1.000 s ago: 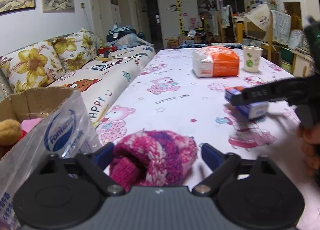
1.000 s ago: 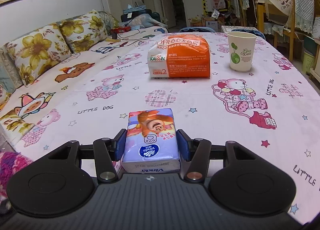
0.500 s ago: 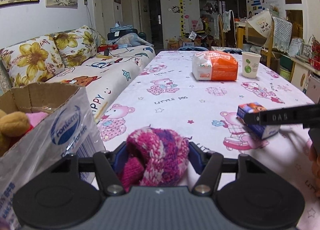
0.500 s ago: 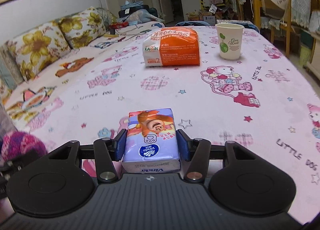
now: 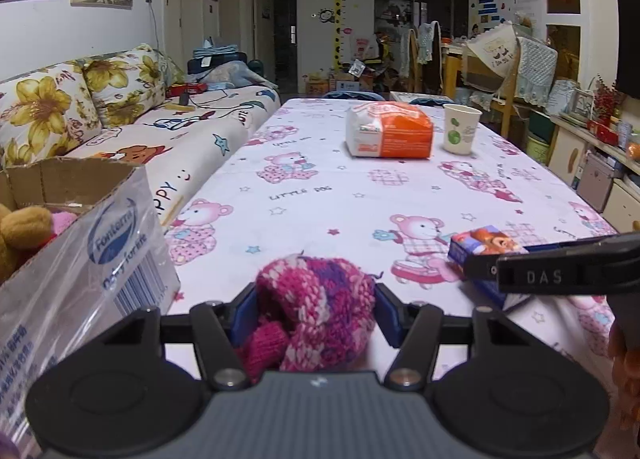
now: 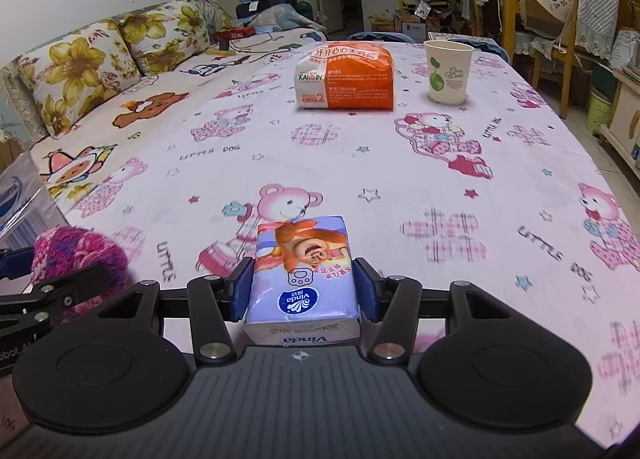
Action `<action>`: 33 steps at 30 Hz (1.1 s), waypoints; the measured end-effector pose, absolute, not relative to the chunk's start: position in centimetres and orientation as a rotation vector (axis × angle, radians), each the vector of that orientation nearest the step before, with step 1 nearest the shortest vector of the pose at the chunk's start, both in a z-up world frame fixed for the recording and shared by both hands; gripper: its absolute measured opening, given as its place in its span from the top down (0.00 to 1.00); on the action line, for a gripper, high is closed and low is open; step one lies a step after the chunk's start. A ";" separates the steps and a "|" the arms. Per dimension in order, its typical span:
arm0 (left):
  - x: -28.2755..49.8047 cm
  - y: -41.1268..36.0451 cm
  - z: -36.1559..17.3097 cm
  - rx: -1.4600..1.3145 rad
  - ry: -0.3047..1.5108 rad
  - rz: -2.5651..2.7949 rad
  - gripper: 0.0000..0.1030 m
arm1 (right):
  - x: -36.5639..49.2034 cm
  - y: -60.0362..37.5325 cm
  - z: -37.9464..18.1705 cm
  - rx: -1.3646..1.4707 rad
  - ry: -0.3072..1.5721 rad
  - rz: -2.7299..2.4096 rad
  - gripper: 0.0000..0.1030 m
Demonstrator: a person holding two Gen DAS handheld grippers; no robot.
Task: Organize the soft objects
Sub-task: 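Carry sock and tissue pack over the cardboard box and open both tools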
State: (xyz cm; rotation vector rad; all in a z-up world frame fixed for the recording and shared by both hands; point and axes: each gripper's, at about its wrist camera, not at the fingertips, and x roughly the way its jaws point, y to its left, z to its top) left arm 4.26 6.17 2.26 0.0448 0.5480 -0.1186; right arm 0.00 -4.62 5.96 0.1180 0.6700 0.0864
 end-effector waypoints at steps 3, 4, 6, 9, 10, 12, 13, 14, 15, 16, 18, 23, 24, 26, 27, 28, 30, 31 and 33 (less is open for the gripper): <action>3.9 6.0 2.3 0.032 0.555 -0.135 0.42 | -0.7 -4.5 6.1 0.102 0.671 0.075 0.36; 3.8 5.9 2.4 0.032 0.556 -0.142 0.42 | -1.0 -4.5 6.2 0.100 0.670 0.073 0.36; 3.4 5.7 2.5 0.032 0.557 -0.152 0.42 | -1.4 -4.4 6.3 0.098 0.666 0.066 0.36; 3.0 5.5 2.6 0.025 0.558 -0.166 0.42 | -2.1 -4.4 6.7 0.093 0.658 0.055 0.36; 2.8 5.5 2.7 0.023 0.556 -0.171 0.42 | -2.2 -4.4 6.8 0.089 0.655 0.053 0.36; 2.4 5.5 2.9 0.023 0.548 -0.179 0.42 | -2.4 -4.4 7.0 0.084 0.649 0.046 0.36; 2.1 5.6 3.1 0.022 0.544 -0.181 0.42 | -2.6 -4.4 7.1 0.089 0.649 0.045 0.36; 2.0 5.6 3.2 0.019 0.541 -0.183 0.42 | -2.8 -4.5 7.1 0.095 0.649 0.045 0.36; 1.8 5.7 3.4 0.013 0.538 -0.184 0.42 | -3.0 -4.5 7.2 0.098 0.649 0.044 0.36; 1.6 5.8 3.6 0.007 0.535 -0.185 0.42 | -3.4 -4.3 7.3 0.099 0.647 0.042 0.36; 1.2 6.0 3.9 -0.003 0.527 -0.189 0.42 | -3.6 -4.2 7.3 0.091 0.642 0.035 0.36; -0.1 6.1 4.6 -0.007 0.498 -0.201 0.42 | -4.0 -4.4 7.5 0.112 0.635 0.020 0.36; -0.3 6.1 4.7 -0.002 0.491 -0.203 0.42 | -4.2 -4.4 7.6 0.115 0.629 0.012 0.36; -0.8 6.2 5.0 0.000 0.479 -0.209 0.42 | -4.4 -4.6 7.7 0.126 0.619 0.001 0.36; -1.1 6.3 5.2 -0.001 0.473 -0.211 0.42 | -4.5 -4.7 7.7 0.130 0.616 -0.003 0.36; -1.3 6.3 5.3 0.000 0.467 -0.213 0.42 | -4.7 -4.7 7.7 0.131 0.614 -0.007 0.36; -1.7 6.2 5.6 0.008 0.454 -0.214 0.42 | -5.0 -4.7 7.7 0.133 0.612 -0.016 0.36; -1.8 6.2 5.7 0.012 0.448 -0.216 0.42 | -5.2 -4.6 7.6 0.136 0.612 -0.018 0.36; -2.1 6.3 6.0 0.010 0.436 -0.220 0.42 | -5.5 -4.6 7.6 0.139 0.611 -0.021 0.36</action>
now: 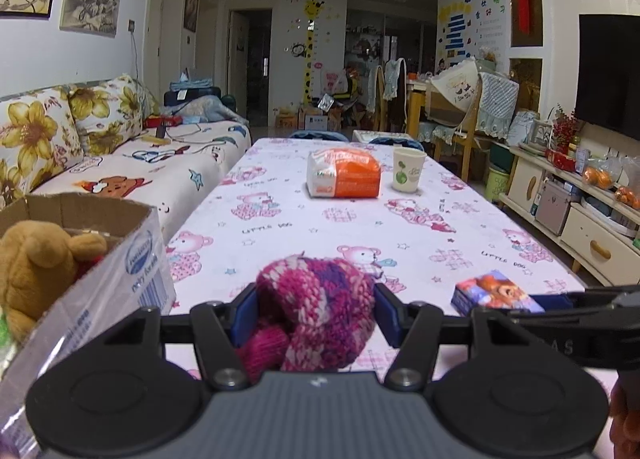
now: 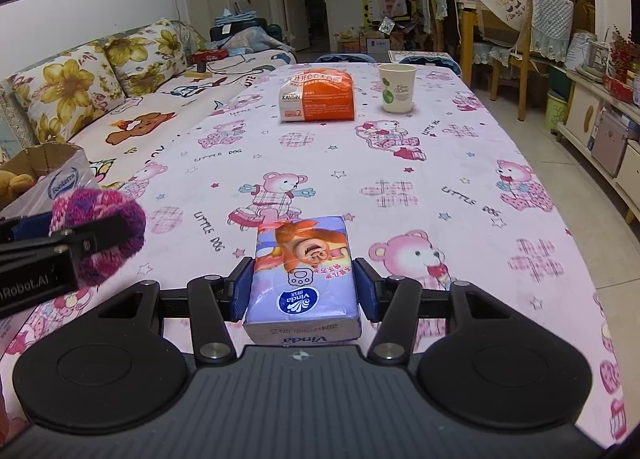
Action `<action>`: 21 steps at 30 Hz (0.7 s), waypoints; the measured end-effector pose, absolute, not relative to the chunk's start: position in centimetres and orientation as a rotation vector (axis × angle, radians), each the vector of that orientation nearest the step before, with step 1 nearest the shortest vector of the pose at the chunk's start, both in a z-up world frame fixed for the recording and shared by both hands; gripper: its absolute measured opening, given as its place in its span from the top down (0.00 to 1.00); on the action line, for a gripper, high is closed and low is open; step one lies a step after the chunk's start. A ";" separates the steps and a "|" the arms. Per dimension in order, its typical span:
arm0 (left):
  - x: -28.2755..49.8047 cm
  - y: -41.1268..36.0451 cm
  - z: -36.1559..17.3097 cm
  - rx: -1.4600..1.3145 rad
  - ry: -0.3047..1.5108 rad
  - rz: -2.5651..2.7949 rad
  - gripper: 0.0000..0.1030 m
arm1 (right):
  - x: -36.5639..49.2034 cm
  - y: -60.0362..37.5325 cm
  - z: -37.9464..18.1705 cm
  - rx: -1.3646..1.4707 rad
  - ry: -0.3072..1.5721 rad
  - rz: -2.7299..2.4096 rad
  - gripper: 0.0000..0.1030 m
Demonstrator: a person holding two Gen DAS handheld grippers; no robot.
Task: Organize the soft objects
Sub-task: 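Carry sock and tissue pack over the cardboard box and open both tools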
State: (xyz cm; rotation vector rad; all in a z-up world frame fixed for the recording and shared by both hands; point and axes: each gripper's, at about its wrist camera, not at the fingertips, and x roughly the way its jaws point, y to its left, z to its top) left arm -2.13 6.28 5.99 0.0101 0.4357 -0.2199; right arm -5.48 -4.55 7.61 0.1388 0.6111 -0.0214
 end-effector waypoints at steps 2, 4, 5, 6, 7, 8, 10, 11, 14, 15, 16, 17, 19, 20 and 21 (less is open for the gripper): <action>-2.5 6.4 6.3 0.011 0.422 -0.222 0.42 | -5.6 -4.4 7.7 0.140 0.609 -0.024 0.36; -2.8 6.5 6.6 0.014 0.408 -0.221 0.42 | -5.9 -4.3 7.8 0.145 0.605 -0.026 0.36; -2.9 6.6 6.8 0.012 0.402 -0.223 0.42 | -5.9 -4.2 7.9 0.147 0.603 -0.028 0.36; -3.1 6.7 7.0 0.007 0.397 -0.224 0.42 | -5.9 -4.2 7.9 0.148 0.601 -0.029 0.36; -3.2 6.9 7.2 0.003 0.391 -0.225 0.42 | -6.0 -4.1 7.9 0.148 0.598 -0.031 0.36; -3.3 7.1 7.3 -0.002 0.384 -0.224 0.42 | -6.1 -4.1 7.9 0.146 0.597 -0.032 0.36; -3.5 7.4 7.7 -0.011 0.374 -0.221 0.42 | -6.2 -4.0 7.9 0.145 0.593 -0.034 0.36; -3.6 7.6 7.8 -0.016 0.370 -0.220 0.42 | -6.1 -3.9 7.9 0.145 0.591 -0.035 0.36; -3.7 8.1 8.3 -0.028 0.357 -0.209 0.42 | -6.1 -3.8 7.9 0.149 0.582 -0.030 0.36; -3.7 8.3 8.6 -0.030 0.355 -0.205 0.42 | -6.0 -3.7 7.9 0.149 0.578 -0.028 0.36; -3.7 8.5 8.9 -0.031 0.349 -0.202 0.42 | -6.0 -3.5 8.0 0.147 0.575 -0.026 0.36; -3.7 8.8 9.3 -0.034 0.339 -0.200 0.42 | -5.9 -3.4 8.0 0.145 0.571 -0.025 0.36; -4.1 9.3 9.9 -0.042 0.318 -0.193 0.42 | -5.7 -3.0 8.0 0.141 0.564 -0.022 0.36; -4.2 9.7 10.3 -0.048 0.310 -0.190 0.42 | -5.5 -2.8 8.1 0.139 0.560 -0.019 0.36; -4.3 10.1 10.6 -0.057 0.303 -0.186 0.42 | -5.4 -2.5 8.2 0.135 0.557 -0.015 0.36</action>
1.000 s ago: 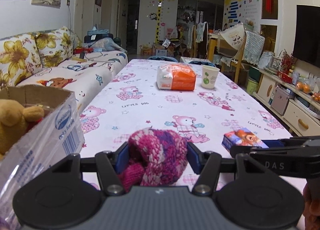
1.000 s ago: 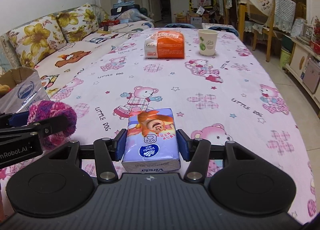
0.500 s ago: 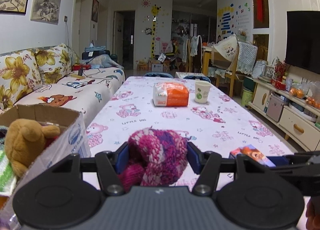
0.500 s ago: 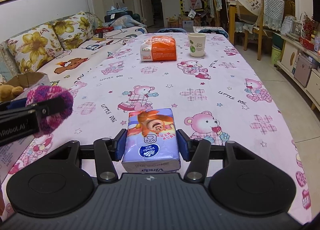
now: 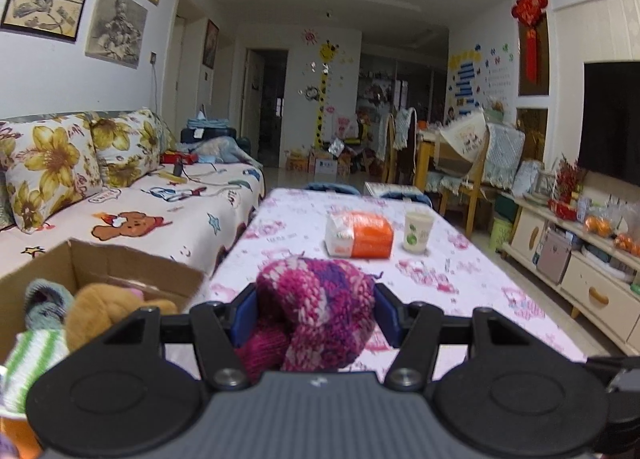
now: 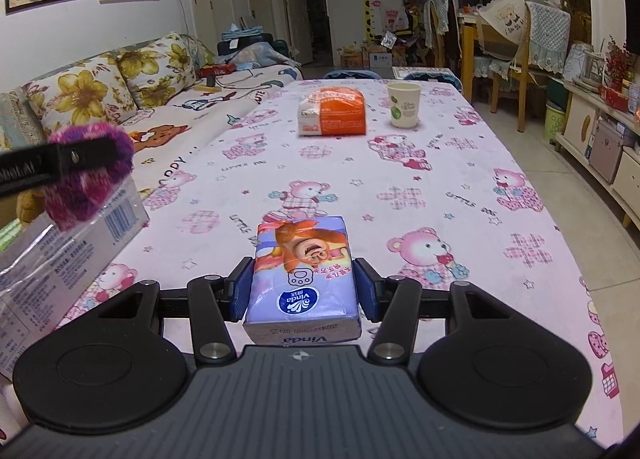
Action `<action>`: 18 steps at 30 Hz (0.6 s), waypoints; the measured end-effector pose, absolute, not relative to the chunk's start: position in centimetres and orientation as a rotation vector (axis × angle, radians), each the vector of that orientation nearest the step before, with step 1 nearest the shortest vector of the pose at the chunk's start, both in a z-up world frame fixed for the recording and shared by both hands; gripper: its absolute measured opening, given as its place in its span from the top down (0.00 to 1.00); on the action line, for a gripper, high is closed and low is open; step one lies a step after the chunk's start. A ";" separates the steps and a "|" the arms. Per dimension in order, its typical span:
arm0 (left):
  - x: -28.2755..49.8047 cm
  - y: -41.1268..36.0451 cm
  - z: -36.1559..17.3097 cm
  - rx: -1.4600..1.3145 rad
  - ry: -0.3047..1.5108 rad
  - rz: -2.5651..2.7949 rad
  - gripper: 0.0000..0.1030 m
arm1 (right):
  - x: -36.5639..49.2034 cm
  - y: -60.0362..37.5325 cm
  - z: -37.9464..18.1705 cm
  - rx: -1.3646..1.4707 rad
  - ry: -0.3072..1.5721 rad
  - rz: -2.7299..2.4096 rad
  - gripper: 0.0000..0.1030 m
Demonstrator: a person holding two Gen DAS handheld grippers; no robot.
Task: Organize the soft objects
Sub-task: 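Carry sock and tissue pack over the cardboard box and open both tools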
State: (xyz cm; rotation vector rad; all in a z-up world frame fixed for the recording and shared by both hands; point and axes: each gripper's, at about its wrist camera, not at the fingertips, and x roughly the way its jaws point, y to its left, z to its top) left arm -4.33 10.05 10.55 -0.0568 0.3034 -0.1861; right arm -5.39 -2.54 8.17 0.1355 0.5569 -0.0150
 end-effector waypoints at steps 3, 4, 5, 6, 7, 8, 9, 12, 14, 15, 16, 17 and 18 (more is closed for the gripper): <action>-4.6 11.2 11.3 -0.080 0.284 -0.161 0.42 | -4.9 -1.7 8.5 0.124 0.542 0.003 0.36; -4.6 11.7 11.5 -0.089 0.280 -0.148 0.42 | -4.8 -1.5 8.6 0.120 0.537 0.011 0.36; -4.6 12.2 11.7 -0.099 0.278 -0.137 0.42 | -4.7 -1.2 8.7 0.115 0.531 0.018 0.36; -4.6 12.6 11.9 -0.109 0.275 -0.125 0.42 | -4.6 -0.8 8.9 0.109 0.526 0.027 0.36; -4.6 13.0 12.0 -0.116 0.273 -0.114 0.42 | -4.4 -0.4 9.1 0.103 0.521 0.036 0.36; -4.6 13.4 12.2 -0.121 0.270 -0.100 0.42 | -4.2 0.0 9.2 0.096 0.517 0.048 0.36; -4.7 13.8 12.3 -0.126 0.265 -0.083 0.42 | -4.0 0.5 9.4 0.088 0.513 0.059 0.36; -4.8 15.2 12.6 -0.149 0.261 -0.034 0.42 | -3.2 2.0 10.0 0.064 0.500 0.094 0.36; -4.8 16.1 12.7 -0.155 0.252 0.005 0.41 | -2.7 2.9 10.3 0.053 0.494 0.119 0.36; -4.7 16.6 12.8 -0.157 0.248 0.029 0.41 | -2.4 3.4 10.5 0.048 0.491 0.132 0.36; -4.7 16.9 12.9 -0.163 0.247 0.049 0.41 | -2.0 3.8 10.7 0.045 0.489 0.144 0.36; -4.6 17.5 12.9 -0.174 0.248 0.071 0.41 | -1.7 4.2 11.0 0.045 0.487 0.155 0.36; -4.5 18.1 13.1 -0.187 0.250 0.089 0.41 | -1.3 4.6 11.2 0.048 0.485 0.167 0.36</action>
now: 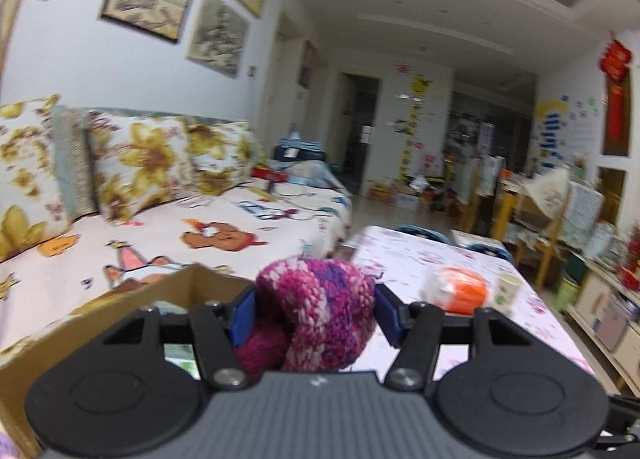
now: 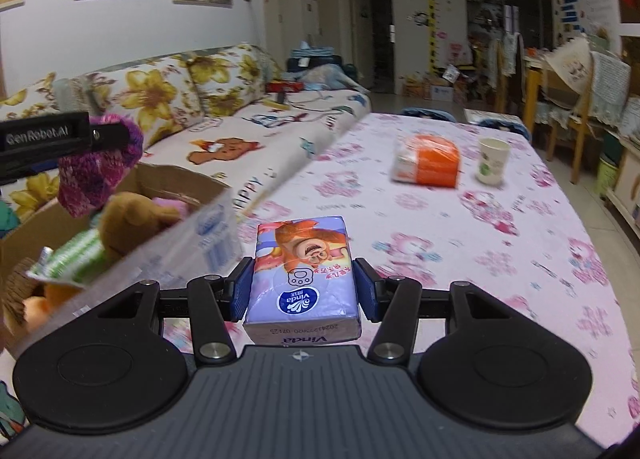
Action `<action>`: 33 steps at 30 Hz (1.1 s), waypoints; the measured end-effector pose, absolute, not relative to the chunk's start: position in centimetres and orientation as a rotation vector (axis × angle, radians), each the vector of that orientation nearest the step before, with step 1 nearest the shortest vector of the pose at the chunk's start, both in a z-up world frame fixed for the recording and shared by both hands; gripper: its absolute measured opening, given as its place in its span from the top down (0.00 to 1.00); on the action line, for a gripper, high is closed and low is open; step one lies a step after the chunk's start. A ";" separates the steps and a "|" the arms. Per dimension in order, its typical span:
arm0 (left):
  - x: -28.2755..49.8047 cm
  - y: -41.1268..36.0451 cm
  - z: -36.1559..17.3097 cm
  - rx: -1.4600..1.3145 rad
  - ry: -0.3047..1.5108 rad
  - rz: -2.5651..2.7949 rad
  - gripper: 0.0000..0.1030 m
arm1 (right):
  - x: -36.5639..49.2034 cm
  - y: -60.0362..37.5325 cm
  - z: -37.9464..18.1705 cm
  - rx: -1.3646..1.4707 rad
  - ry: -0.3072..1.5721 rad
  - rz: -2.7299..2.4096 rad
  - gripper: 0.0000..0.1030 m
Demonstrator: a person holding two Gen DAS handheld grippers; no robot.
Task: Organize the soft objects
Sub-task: 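Carry sock and tissue pack over the cardboard box and open both tools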
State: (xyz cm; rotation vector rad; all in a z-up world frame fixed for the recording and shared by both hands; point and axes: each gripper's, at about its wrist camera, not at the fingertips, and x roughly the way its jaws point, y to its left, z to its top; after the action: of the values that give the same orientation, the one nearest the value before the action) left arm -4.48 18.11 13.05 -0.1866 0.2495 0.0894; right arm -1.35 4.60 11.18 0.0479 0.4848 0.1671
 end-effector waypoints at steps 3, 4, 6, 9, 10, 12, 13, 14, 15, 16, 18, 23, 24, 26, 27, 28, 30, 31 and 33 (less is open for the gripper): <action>-4.2 19.6 13.0 -0.207 0.247 0.157 0.41 | -0.1 5.9 12.0 0.060 0.482 0.209 0.36; -4.1 20.0 13.0 -0.210 0.251 0.182 0.41 | 0.3 6.3 12.4 0.062 0.479 0.220 0.36; -3.9 20.7 12.7 -0.220 0.263 0.219 0.41 | 1.1 7.2 13.0 0.068 0.474 0.246 0.36; -3.7 21.7 12.4 -0.227 0.272 0.274 0.41 | 2.1 8.7 13.7 0.075 0.469 0.291 0.36; -3.6 22.0 12.3 -0.231 0.273 0.289 0.41 | 2.6 9.3 13.9 0.078 0.468 0.305 0.36; -3.5 22.7 12.3 -0.246 0.280 0.308 0.41 | 3.3 10.2 14.2 0.085 0.466 0.335 0.36; -3.3 23.0 12.3 -0.255 0.283 0.319 0.41 | 3.7 10.7 14.3 0.086 0.465 0.348 0.36; -3.3 23.2 12.2 -0.261 0.286 0.330 0.41 | 4.0 11.3 14.4 0.084 0.465 0.358 0.36; -3.3 23.4 12.1 -0.264 0.291 0.342 0.41 | 4.4 11.8 14.4 0.084 0.468 0.366 0.36; -3.1 23.7 12.1 -0.267 0.294 0.351 0.41 | 4.8 12.2 14.4 0.085 0.471 0.373 0.36; -3.1 24.2 12.0 -0.279 0.302 0.370 0.41 | 5.4 12.9 14.3 0.086 0.477 0.391 0.36; -3.0 25.5 11.6 -0.312 0.319 0.417 0.40 | 6.3 14.6 13.9 0.062 0.490 0.416 0.36; -3.0 25.6 11.6 -0.316 0.323 0.425 0.40 | 6.5 14.9 13.7 0.062 0.494 0.419 0.36; -3.0 25.9 11.4 -0.325 0.331 0.440 0.38 | 6.4 14.8 13.7 0.060 0.498 0.427 0.36; -2.9 26.1 11.3 -0.329 0.336 0.448 0.37 | 6.5 15.0 13.7 0.060 0.500 0.434 0.36; -2.9 26.2 11.3 -0.335 0.341 0.458 0.36 | 6.6 15.0 13.7 0.062 0.502 0.442 0.35; -2.9 26.6 11.2 -0.351 0.350 0.484 0.31 | 6.8 15.2 13.6 0.071 0.511 0.457 0.27; -2.9 26.9 11.1 -0.361 0.352 0.497 0.29 | 7.2 15.5 13.6 0.078 0.516 0.456 0.23; -3.0 27.1 11.2 -0.374 0.348 0.501 0.19 | 7.2 15.2 13.6 0.094 0.516 0.447 0.07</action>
State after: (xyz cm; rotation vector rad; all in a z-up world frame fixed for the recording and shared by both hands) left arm -3.01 27.11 11.17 -0.3737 0.3479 0.5014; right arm 7.22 15.23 13.61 0.0943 0.5157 0.4466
